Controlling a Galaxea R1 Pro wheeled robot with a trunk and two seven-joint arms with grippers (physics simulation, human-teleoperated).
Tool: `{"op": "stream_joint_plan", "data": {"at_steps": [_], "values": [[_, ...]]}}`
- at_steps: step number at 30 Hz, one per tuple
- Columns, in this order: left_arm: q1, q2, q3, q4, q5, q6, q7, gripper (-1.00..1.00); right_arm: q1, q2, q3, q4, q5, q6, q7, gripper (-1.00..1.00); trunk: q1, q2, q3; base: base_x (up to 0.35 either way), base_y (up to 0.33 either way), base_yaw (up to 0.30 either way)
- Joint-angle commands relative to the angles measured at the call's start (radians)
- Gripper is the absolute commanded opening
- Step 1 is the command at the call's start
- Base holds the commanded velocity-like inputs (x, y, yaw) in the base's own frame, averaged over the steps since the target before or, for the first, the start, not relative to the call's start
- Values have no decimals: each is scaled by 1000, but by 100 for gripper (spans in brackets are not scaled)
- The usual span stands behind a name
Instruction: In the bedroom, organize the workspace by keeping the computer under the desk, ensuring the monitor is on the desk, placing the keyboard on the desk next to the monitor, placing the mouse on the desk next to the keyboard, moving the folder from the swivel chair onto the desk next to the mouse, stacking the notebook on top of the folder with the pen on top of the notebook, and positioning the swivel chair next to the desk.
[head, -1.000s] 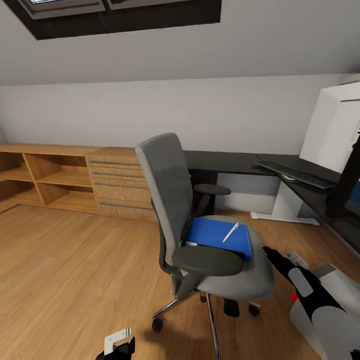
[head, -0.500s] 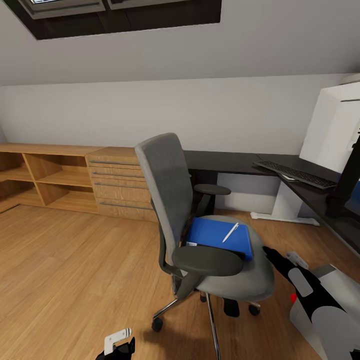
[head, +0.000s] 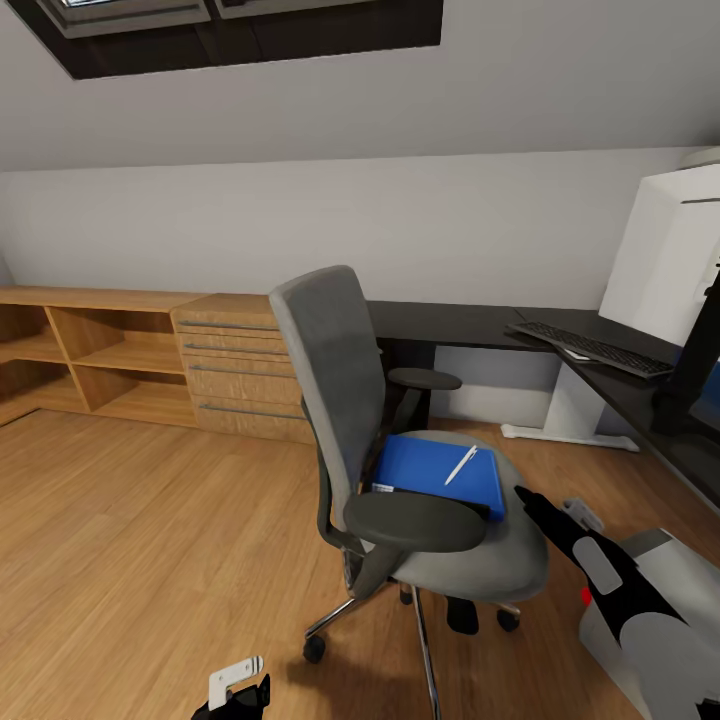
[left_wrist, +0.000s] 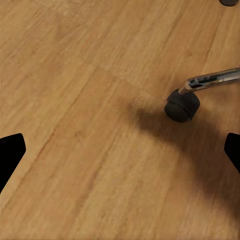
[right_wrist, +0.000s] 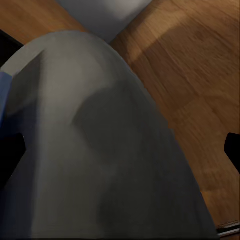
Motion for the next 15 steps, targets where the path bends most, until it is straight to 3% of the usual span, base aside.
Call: {"op": "stream_joint_plan", "data": {"at_steps": [1,15], "values": [[0,-1,2,0,4,-3,0,100,0,3,-5,-1,-5,7,5,100,0,0,-1,0,0,0],[0,-1,2,1,3,-3,0,100,0,6,-7,-2,-7,7,7,100,0,0,-1,0,0,6]]}}
